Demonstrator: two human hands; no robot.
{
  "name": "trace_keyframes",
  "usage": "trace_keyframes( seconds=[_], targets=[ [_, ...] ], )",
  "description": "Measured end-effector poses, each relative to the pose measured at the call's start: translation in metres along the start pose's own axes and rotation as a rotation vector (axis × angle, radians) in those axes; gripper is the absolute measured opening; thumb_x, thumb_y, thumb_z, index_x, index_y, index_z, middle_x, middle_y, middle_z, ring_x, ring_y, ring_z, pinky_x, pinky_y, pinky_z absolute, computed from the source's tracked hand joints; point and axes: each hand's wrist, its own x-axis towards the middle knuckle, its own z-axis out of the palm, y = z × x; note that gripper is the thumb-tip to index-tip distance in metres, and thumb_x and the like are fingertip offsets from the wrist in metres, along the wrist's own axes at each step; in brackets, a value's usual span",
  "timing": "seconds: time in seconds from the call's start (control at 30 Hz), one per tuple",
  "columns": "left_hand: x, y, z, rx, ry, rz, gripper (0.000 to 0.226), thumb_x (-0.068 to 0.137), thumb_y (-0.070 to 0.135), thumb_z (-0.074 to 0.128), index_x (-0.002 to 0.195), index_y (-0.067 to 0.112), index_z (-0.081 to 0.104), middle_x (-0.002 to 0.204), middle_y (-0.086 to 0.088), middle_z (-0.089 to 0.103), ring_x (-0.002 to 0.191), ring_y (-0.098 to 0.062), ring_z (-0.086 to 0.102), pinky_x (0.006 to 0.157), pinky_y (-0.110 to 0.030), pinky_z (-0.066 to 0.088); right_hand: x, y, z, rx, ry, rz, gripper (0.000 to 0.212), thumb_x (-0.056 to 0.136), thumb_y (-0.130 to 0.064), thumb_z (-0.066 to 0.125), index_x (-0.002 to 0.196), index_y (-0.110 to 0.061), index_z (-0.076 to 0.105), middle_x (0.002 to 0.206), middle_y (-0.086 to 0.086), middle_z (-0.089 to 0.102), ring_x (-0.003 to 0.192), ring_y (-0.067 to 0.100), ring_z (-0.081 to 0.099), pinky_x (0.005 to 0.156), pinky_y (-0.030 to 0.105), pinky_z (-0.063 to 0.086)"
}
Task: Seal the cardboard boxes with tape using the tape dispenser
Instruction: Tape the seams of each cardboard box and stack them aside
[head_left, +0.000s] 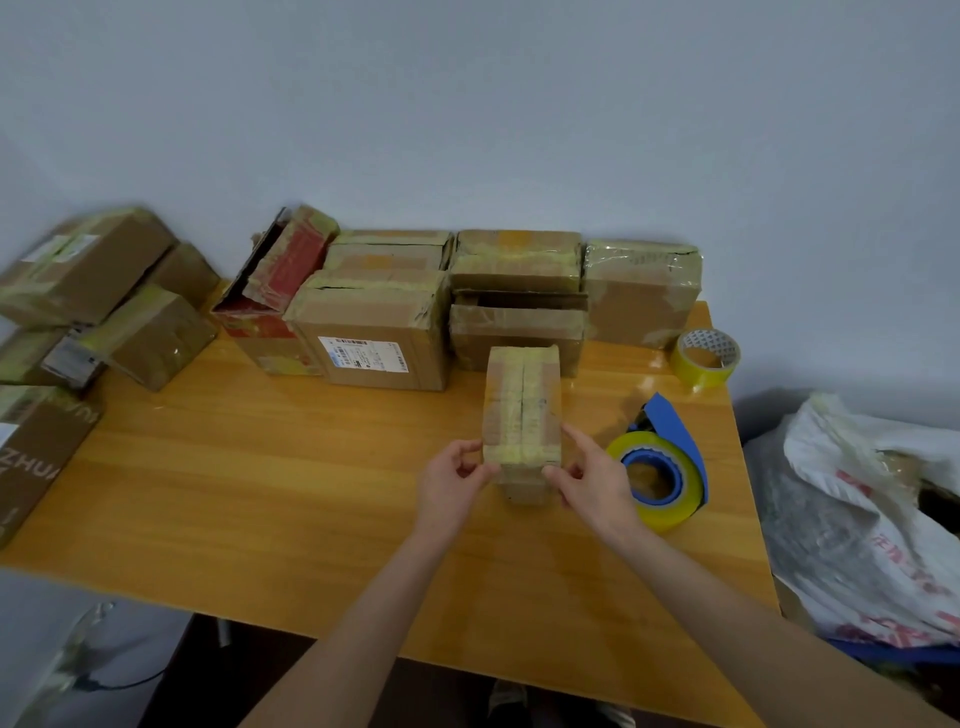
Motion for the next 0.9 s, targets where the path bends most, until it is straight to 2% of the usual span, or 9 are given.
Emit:
trace_keyframes(
  seconds=[0.17,0.23,0.3,0.37,0.47,0.57,0.67,0.77,0.9],
  targets=[
    [0.003,-0.005,-0.001,0.127,-0.018,0.063,0.032,0.081,0.020,0.075,0.110,0.016,0.061,0.074,0.007,0.061,0.068,-0.004,0.057,0.060,-0.009,0.045,0.004,0.002,0.005,-0.108,-0.038,0.002,0.079,0.088,-0.021,0.070,0.152,-0.028,0.024,0.082,-0.001,0.070,0.071,0.007,0.064,0.060,0.014,0.047],
    [0.001,-0.003,0.002,0.204,-0.027,0.090,0.035,0.079,0.020,0.077,0.109,0.015,0.059,0.072,0.008,0.057,0.064,-0.002,0.052,0.058,-0.008,0.043,0.006,0.006,0.008,-0.211,-0.051,0.051,0.070,0.087,-0.025,0.071,0.147,-0.026,0.036,0.102,0.003,0.071,0.091,0.016,0.067,0.070,0.024,0.052],
    [-0.001,0.001,0.006,0.276,-0.021,0.129,0.036,0.080,0.025,0.076,0.109,0.015,0.057,0.072,0.011,0.051,0.063,0.000,0.048,0.057,-0.008,0.041,0.006,0.013,0.008,-0.296,-0.067,0.113,0.057,0.086,-0.034,0.071,0.135,-0.019,0.050,0.105,0.004,0.069,0.095,0.020,0.065,0.072,0.030,0.052],
    [0.002,0.006,0.006,0.372,-0.022,0.179,0.040,0.079,0.033,0.076,0.109,0.016,0.055,0.083,0.011,0.049,0.069,-0.001,0.046,0.060,-0.009,0.039,0.008,0.014,0.004,-0.377,-0.098,0.132,0.065,0.078,-0.049,0.074,0.130,-0.018,0.051,0.110,0.002,0.065,0.098,0.021,0.063,0.073,0.032,0.053],
    [0.009,0.007,0.004,0.400,-0.091,0.179,0.058,0.076,0.038,0.076,0.123,0.015,0.050,0.116,0.003,0.053,0.095,-0.006,0.054,0.082,-0.018,0.047,0.015,0.007,-0.001,-0.412,-0.068,0.028,0.088,0.071,-0.067,0.069,0.141,-0.023,0.040,0.124,0.000,0.051,0.112,0.020,0.056,0.082,0.034,0.052],
    [0.012,0.007,0.008,0.307,-0.114,0.147,0.061,0.078,0.032,0.076,0.126,0.012,0.045,0.123,-0.004,0.062,0.106,-0.014,0.062,0.087,-0.025,0.054,0.022,0.000,-0.005,-0.396,-0.028,-0.067,0.073,0.079,-0.057,0.068,0.141,-0.026,0.043,0.120,-0.002,0.063,0.104,0.017,0.062,0.079,0.032,0.055],
    [0.016,0.006,0.013,0.313,-0.056,0.142,0.052,0.080,0.026,0.075,0.119,0.010,0.045,0.117,-0.008,0.066,0.101,-0.017,0.065,0.081,-0.025,0.056,0.026,0.001,-0.002,-0.419,0.000,-0.058,0.058,0.084,-0.048,0.068,0.134,-0.022,0.051,0.103,0.000,0.071,0.088,0.017,0.067,0.071,0.033,0.058],
    [0.018,0.000,0.015,0.306,-0.060,0.152,0.047,0.081,0.022,0.075,0.115,0.008,0.046,0.116,-0.008,0.066,0.102,-0.019,0.066,0.079,-0.021,0.054,0.026,0.001,0.004,-0.442,0.000,-0.056,0.053,0.085,-0.044,0.069,0.128,-0.018,0.053,0.103,0.003,0.071,0.090,0.020,0.068,0.073,0.035,0.057],
    [0.019,-0.006,0.012,0.294,-0.108,0.112,0.053,0.079,0.020,0.077,0.118,0.012,0.043,0.119,-0.006,0.065,0.107,-0.020,0.064,0.084,-0.028,0.055,0.026,-0.002,0.005,-0.465,-0.038,-0.024,0.053,0.084,-0.043,0.070,0.125,-0.015,0.050,0.107,0.005,0.069,0.095,0.024,0.067,0.076,0.037,0.057]
  ],
)
